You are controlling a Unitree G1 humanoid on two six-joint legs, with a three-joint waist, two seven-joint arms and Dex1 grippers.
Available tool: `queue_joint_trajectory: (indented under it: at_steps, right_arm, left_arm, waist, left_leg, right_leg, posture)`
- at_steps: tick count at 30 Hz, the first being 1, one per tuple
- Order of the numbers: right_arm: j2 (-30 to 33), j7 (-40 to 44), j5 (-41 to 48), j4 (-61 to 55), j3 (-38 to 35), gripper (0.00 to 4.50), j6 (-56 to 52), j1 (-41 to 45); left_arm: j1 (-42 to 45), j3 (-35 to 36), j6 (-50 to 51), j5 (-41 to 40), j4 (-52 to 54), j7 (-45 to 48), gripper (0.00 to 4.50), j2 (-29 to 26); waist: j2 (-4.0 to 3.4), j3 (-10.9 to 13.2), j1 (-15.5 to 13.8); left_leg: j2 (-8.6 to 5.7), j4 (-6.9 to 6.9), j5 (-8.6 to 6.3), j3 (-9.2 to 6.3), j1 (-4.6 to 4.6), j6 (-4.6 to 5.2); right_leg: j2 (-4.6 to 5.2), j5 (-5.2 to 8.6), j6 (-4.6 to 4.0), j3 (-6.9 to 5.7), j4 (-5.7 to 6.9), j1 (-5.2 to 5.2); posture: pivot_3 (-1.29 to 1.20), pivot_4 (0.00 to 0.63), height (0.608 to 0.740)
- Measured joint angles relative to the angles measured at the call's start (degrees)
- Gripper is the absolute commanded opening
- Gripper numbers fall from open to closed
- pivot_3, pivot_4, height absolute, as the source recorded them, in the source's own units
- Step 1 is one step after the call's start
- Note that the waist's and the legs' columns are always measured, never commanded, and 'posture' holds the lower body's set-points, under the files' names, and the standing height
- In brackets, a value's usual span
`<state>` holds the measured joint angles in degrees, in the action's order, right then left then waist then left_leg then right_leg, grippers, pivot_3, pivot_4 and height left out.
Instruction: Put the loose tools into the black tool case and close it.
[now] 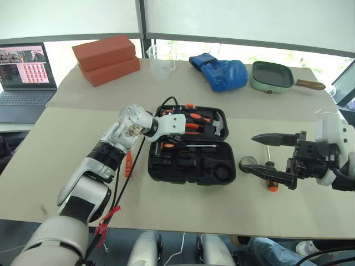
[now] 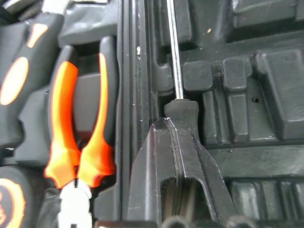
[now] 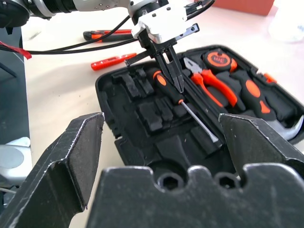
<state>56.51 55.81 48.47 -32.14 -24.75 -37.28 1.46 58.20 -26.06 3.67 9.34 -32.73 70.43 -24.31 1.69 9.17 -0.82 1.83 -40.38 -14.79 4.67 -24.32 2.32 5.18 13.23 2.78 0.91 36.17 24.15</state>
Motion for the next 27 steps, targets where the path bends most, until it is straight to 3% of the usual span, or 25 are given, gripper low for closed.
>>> queue_joint_trajectory:
  at_steps: [17,22,25,27]
  right_arm:
    - [-1.06,-2.08,-2.28,1.27,1.12,4.50,0.07,-0.18]
    - [-2.23,-5.23,-7.10,1.65,0.46,4.50,0.62,-4.90]
    - [-3.94,-6.82,-7.90,1.66,-4.05,4.50,-0.20,-10.24]
    - [-6.13,-7.16,-7.75,1.06,-11.41,4.50,-2.00,-17.94]
  left_arm:
    - [2.07,-1.63,-12.99,6.40,-7.70,-2.53,0.02,3.22]
    - [1.59,3.22,-5.52,0.41,-6.40,1.69,0.02,2.38]
    - [0.17,9.46,4.94,-8.49,1.63,7.47,0.66,-0.76]
    - [-1.48,14.08,15.53,-16.88,11.14,12.66,1.42,-5.30]
  waist:
    - [-0.03,-0.08,-0.93]
    - [-0.01,-0.07,-0.92]
    - [-0.02,-0.07,-0.52]
    - [-0.04,-0.08,-0.46]
  left_leg:
    - [-0.06,-0.06,-0.02,0.00,0.07,0.04]
    - [-0.01,-0.09,-0.01,0.01,-0.12,0.06]
    - [0.01,-0.08,-0.01,-0.01,-0.22,0.06]
    - [0.06,-0.08,-0.01,-0.09,-0.24,0.05]
  right_leg:
    - [0.05,-0.03,0.05,-0.01,-0.03,-0.15]
    - [0.02,-0.04,0.06,-0.01,0.01,0.08]
    - [0.02,-0.04,0.06,-0.01,0.01,0.17]
    - [-0.01,-0.03,0.07,-0.07,0.04,0.11]
  posture:
    - [0.00,0.150,0.738]
    - [0.00,0.150,0.738]
    - [0.00,0.150,0.738]
    - [0.00,0.150,0.738]
